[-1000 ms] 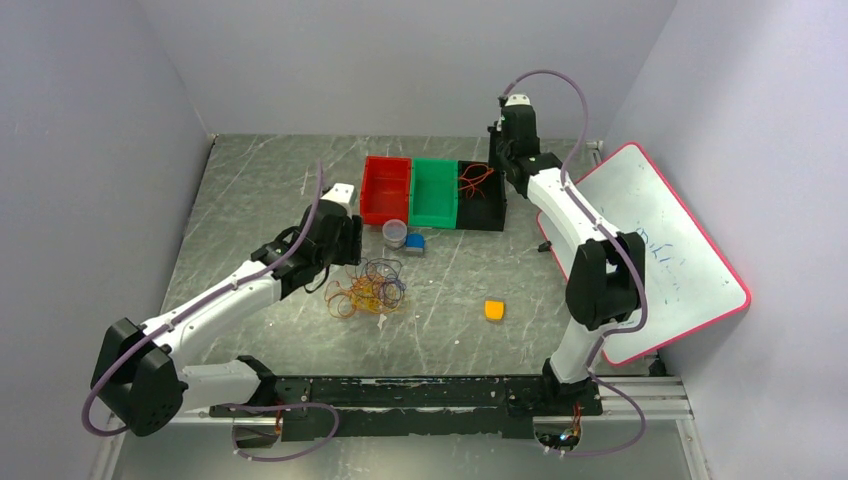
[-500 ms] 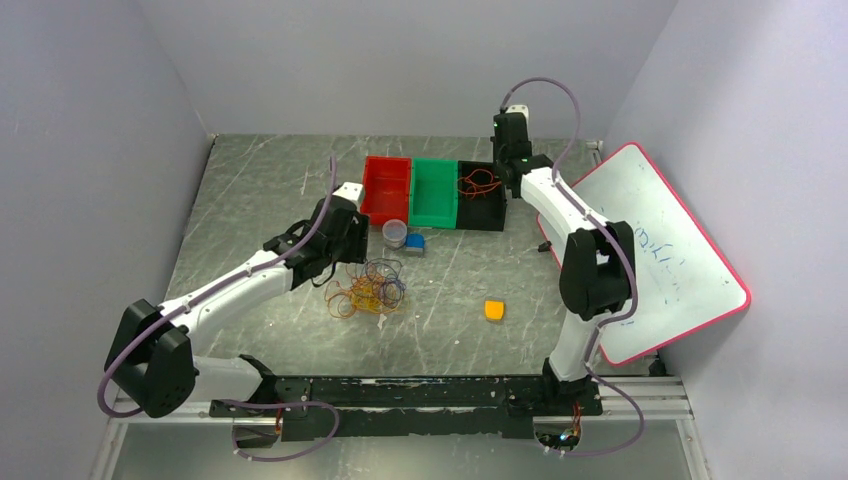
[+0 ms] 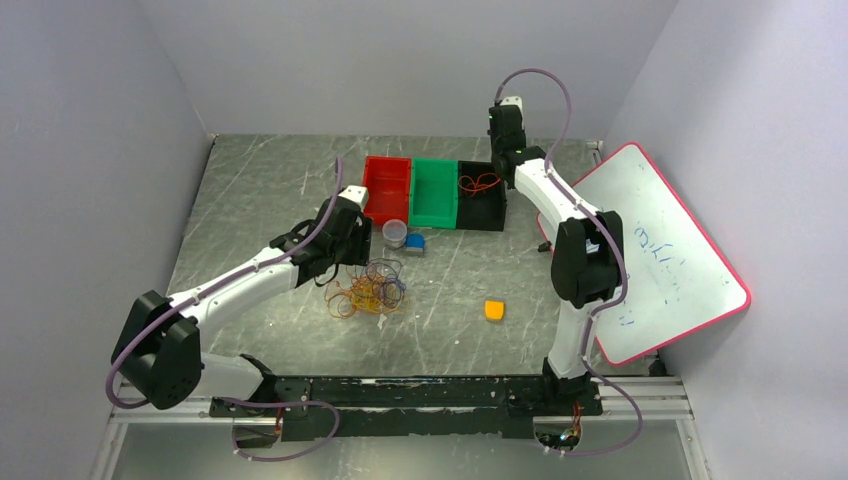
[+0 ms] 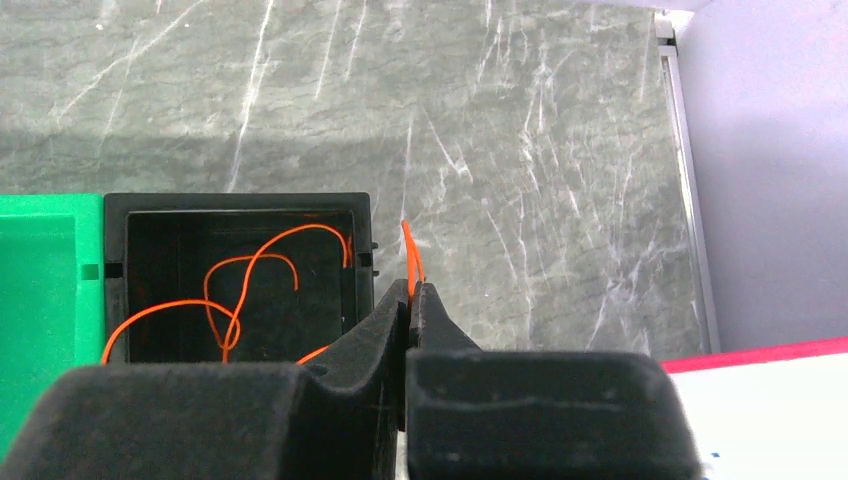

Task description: Untangle the cables

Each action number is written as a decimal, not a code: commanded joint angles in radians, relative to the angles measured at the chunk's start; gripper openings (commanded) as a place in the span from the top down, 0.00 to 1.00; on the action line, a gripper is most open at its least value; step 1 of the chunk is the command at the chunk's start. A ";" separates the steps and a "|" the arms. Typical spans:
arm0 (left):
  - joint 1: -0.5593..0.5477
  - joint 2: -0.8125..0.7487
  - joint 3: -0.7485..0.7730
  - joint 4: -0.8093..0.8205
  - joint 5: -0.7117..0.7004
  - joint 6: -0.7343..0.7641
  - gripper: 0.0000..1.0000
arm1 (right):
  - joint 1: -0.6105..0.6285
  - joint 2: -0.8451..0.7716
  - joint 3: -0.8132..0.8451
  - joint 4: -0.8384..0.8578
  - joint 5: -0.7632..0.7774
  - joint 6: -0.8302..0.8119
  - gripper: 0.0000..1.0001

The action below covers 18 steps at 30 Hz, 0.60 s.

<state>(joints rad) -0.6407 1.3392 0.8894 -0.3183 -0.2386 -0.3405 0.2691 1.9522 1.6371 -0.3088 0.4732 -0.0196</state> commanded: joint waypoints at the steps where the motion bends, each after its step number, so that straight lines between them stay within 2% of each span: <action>1: -0.004 0.012 0.033 0.022 0.026 -0.012 0.41 | -0.005 0.007 0.021 0.027 0.002 -0.038 1.00; 10: -0.004 0.018 0.050 0.011 0.019 -0.015 0.41 | -0.017 0.043 0.080 0.045 0.092 -0.120 1.00; 18: -0.004 0.034 0.053 0.011 0.038 -0.006 0.42 | -0.018 0.050 0.087 0.051 0.072 -0.128 1.00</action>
<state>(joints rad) -0.6407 1.3689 0.9096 -0.3187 -0.2195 -0.3481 0.2562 1.9831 1.6943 -0.2756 0.5438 -0.1318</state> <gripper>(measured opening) 0.582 0.018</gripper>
